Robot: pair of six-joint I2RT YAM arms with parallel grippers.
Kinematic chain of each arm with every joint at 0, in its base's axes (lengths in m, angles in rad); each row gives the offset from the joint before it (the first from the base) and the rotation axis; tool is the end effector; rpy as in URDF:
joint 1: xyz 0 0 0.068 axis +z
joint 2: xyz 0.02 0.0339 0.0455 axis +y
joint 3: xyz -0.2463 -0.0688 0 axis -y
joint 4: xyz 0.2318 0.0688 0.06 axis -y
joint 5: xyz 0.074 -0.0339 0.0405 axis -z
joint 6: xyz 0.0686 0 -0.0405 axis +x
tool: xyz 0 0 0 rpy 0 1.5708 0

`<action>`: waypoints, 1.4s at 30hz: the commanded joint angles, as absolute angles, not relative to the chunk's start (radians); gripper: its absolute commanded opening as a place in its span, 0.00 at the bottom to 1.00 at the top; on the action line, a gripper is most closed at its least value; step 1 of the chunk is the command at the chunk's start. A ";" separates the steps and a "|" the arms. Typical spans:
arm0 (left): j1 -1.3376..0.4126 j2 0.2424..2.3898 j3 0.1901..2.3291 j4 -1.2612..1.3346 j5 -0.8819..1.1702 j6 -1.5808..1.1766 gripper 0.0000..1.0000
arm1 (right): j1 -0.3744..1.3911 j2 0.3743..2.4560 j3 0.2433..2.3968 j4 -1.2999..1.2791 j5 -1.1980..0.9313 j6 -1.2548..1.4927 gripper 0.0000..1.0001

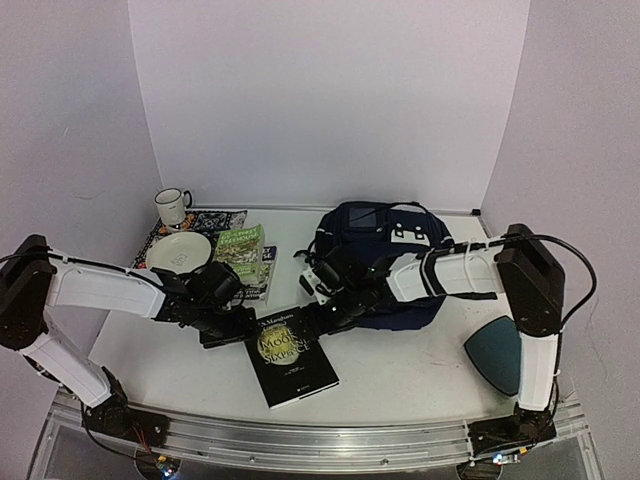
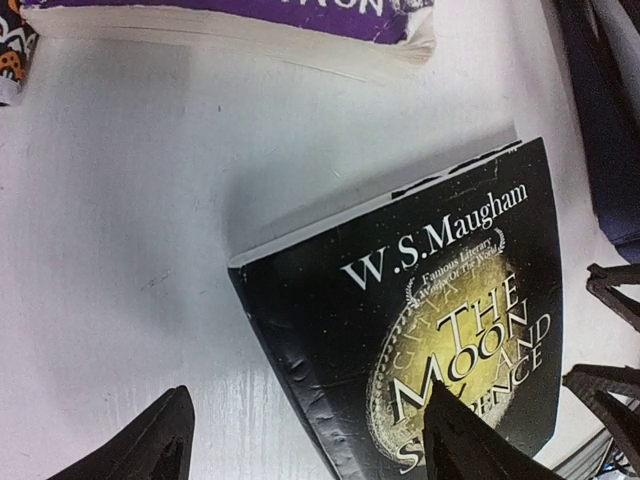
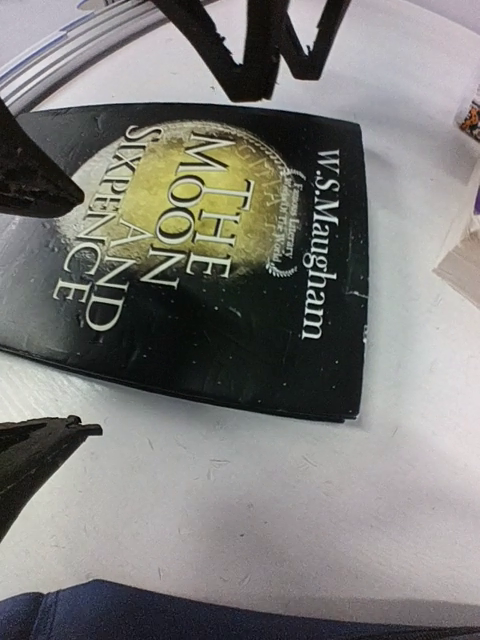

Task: Pack the student bag
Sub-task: Grab the book from the center of the board.

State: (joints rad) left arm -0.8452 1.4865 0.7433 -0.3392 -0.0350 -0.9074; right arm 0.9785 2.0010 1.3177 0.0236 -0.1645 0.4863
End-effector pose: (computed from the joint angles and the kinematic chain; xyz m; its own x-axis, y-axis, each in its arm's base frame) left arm 0.1859 -0.2060 0.1204 -0.9413 -0.1254 -0.3133 -0.0080 0.9365 -0.3507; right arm 0.2432 0.3815 0.1507 -0.7188 -0.2423 -0.6517 -0.6275 0.6296 0.4580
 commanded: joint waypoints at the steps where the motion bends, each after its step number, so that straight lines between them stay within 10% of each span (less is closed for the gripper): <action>1: -0.844 1.518 0.743 -0.285 0.039 -0.903 0.77 | 0.973 2.069 1.368 0.008 -0.186 0.540 0.69; 42: -0.861 1.390 0.547 0.148 0.093 -0.980 0.61 | 0.911 1.887 1.109 0.479 -0.503 0.788 0.14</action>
State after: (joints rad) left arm -0.8521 1.4566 0.5570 0.0301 0.1020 -0.9692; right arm 0.9156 1.9194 1.1197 0.3820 -0.4311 0.7481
